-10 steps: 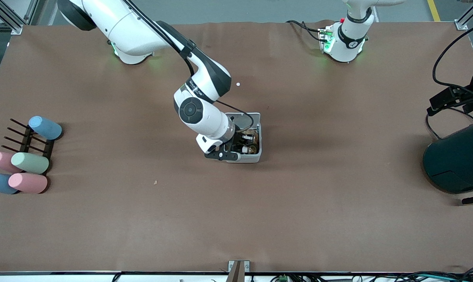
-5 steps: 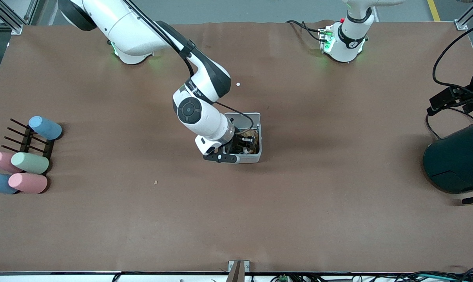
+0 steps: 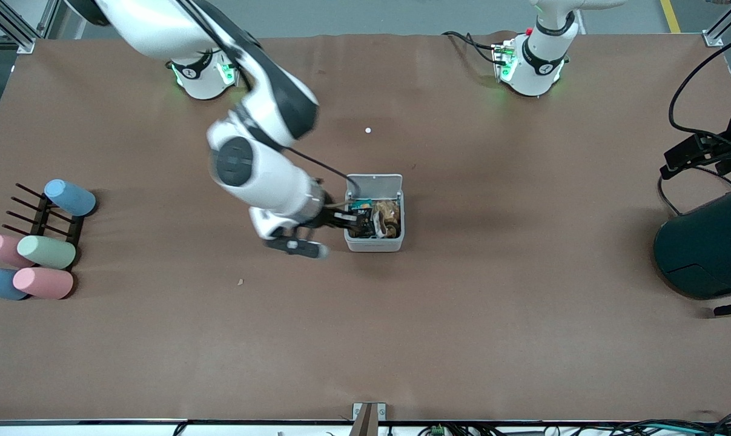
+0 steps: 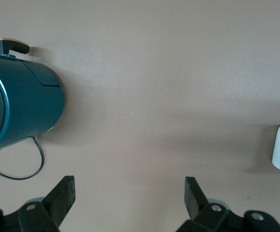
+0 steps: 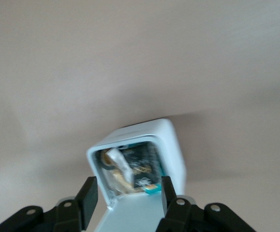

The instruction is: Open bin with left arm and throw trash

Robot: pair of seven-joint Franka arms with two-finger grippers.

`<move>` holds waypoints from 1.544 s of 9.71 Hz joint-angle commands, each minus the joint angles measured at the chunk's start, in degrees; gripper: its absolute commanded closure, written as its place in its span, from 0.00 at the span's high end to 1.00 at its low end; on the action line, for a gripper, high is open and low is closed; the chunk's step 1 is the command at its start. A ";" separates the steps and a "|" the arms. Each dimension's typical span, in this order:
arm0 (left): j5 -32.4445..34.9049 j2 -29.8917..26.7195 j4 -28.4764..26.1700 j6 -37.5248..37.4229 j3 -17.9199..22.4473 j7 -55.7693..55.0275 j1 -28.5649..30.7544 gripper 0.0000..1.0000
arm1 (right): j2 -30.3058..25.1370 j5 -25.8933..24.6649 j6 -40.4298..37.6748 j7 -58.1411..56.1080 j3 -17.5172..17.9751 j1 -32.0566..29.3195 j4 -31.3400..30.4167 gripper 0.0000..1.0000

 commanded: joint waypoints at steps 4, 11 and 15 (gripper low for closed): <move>-0.43 0.48 1.27 -0.24 -0.03 0.04 0.16 1.00 | -19.78 -3.12 -24.28 -18.93 0.77 -17.09 -6.03 0.80; -0.35 0.57 1.27 -0.24 0.06 0.13 -0.01 1.00 | -32.20 -7.51 -33.37 -29.45 0.77 -23.27 -7.62 0.99; -0.35 0.57 1.27 -0.24 -0.03 0.13 0.16 1.00 | -32.28 -7.51 -33.73 -32.43 0.59 -24.68 -7.62 0.99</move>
